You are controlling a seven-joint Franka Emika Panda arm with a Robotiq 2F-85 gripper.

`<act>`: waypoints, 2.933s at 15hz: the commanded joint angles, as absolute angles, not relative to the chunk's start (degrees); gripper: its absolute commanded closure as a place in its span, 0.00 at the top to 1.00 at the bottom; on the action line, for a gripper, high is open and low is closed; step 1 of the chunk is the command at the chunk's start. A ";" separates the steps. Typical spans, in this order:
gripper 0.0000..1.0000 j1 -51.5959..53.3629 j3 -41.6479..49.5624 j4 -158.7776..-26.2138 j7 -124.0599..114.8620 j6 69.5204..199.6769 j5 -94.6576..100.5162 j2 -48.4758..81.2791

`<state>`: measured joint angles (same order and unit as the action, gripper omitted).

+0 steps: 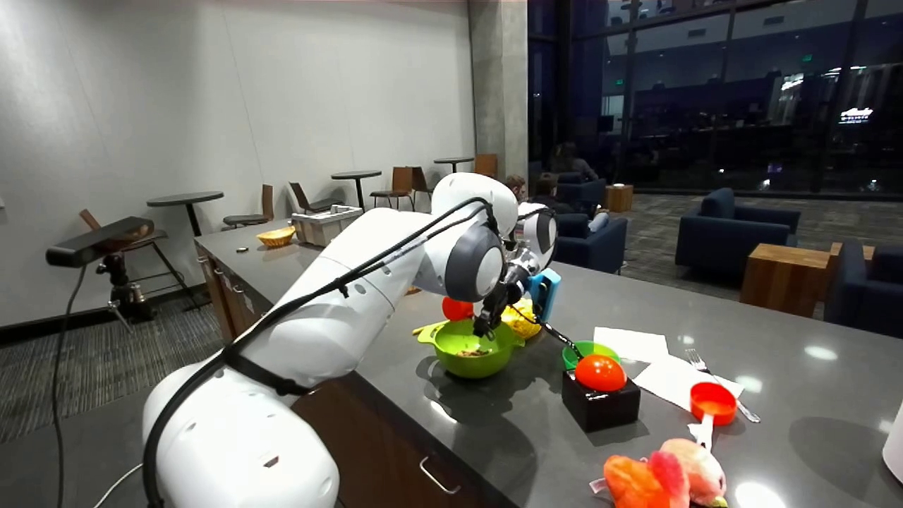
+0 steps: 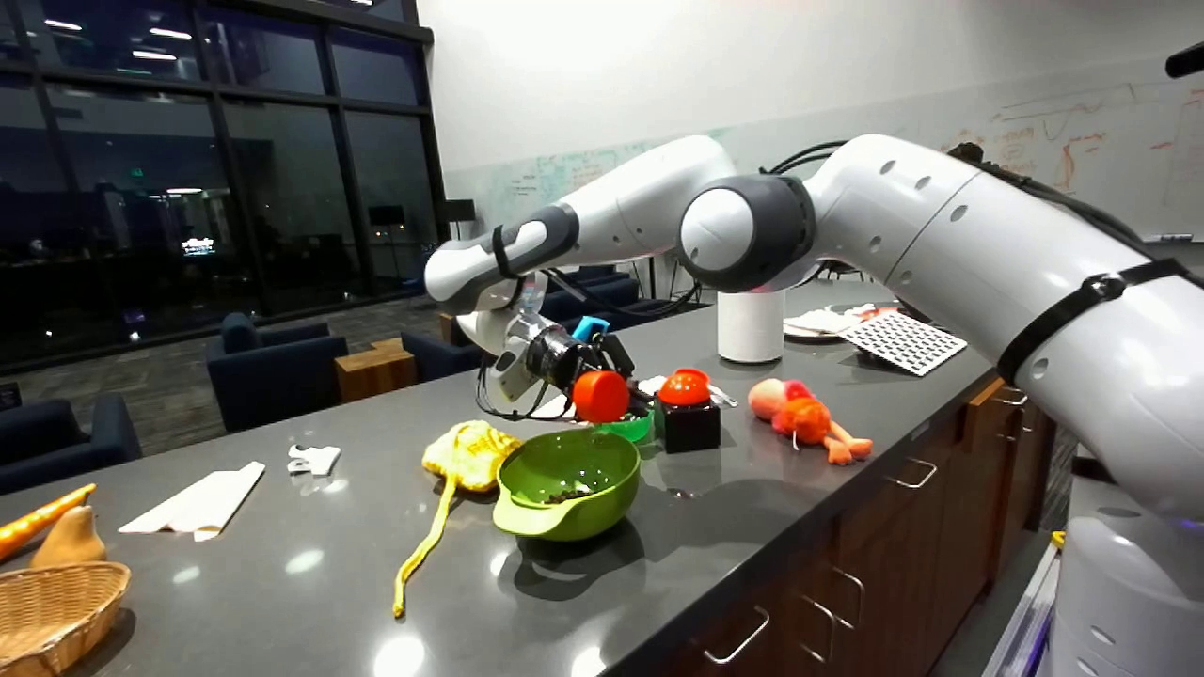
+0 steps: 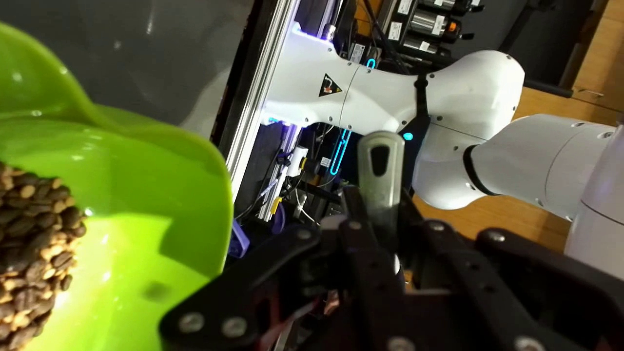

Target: Pour the contents from the red pot into the green bowl

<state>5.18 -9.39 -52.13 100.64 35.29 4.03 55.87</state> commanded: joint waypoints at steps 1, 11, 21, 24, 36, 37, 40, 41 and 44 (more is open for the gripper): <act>0.04 5.85 -10.22 -46.12 100.26 30.63 6.98 58.97; 0.04 7.53 -9.09 -38.61 101.80 25.42 11.18 64.14; 0.04 9.50 -9.87 -32.16 102.62 19.17 18.51 68.76; 0.04 10.08 -9.77 -31.42 103.42 18.51 20.43 69.20; 0.04 10.80 -8.62 -29.18 106.86 18.49 23.91 70.91; 0.04 10.80 -8.57 -28.66 106.66 18.39 23.45 71.27; 0.04 10.78 -8.50 -27.61 106.11 18.09 22.56 72.01; 0.04 10.86 -8.46 -27.40 105.94 18.01 22.52 72.22; 0.04 10.91 -8.35 -28.91 105.34 18.62 22.12 71.72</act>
<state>9.95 -9.39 -30.93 104.97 20.11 22.38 70.83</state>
